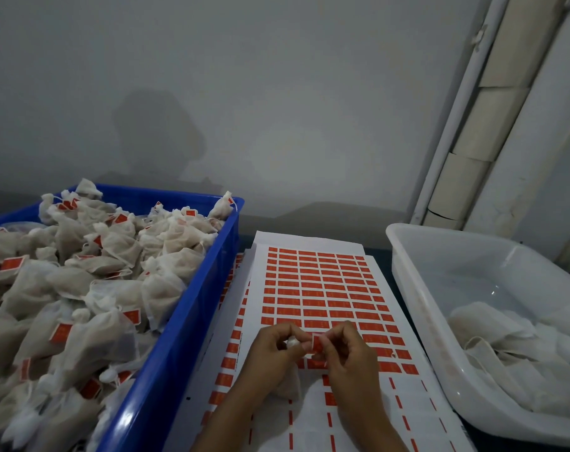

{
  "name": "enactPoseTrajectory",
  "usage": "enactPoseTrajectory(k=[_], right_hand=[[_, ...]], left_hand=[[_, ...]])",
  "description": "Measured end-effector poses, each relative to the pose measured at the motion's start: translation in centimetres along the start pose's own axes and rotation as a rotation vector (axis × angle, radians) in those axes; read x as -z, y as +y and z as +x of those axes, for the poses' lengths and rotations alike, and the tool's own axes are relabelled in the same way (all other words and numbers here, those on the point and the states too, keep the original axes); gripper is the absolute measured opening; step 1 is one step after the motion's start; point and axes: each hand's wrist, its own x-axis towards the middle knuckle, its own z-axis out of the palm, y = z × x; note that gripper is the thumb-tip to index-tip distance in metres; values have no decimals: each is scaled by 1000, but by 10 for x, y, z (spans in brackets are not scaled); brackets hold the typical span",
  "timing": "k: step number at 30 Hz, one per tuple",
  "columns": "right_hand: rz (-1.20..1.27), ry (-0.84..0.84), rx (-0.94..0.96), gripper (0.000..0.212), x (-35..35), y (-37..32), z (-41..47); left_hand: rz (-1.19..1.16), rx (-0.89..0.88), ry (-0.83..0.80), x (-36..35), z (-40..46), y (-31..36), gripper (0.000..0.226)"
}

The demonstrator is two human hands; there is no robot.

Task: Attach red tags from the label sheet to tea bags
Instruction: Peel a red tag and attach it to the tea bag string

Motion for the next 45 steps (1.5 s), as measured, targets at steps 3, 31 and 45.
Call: enactPoseTrajectory(k=[3, 31, 45], right_hand=[[-19, -1, 18, 8, 2, 0, 1], [51, -108, -77, 34, 2, 1, -1], [52, -104, -55, 20, -2, 9, 0]], left_hand=[[-3, -5, -21, -1, 0, 0, 14], [62, 8, 43, -2, 1, -7, 6], [132, 45, -27, 1, 2, -12, 6]])
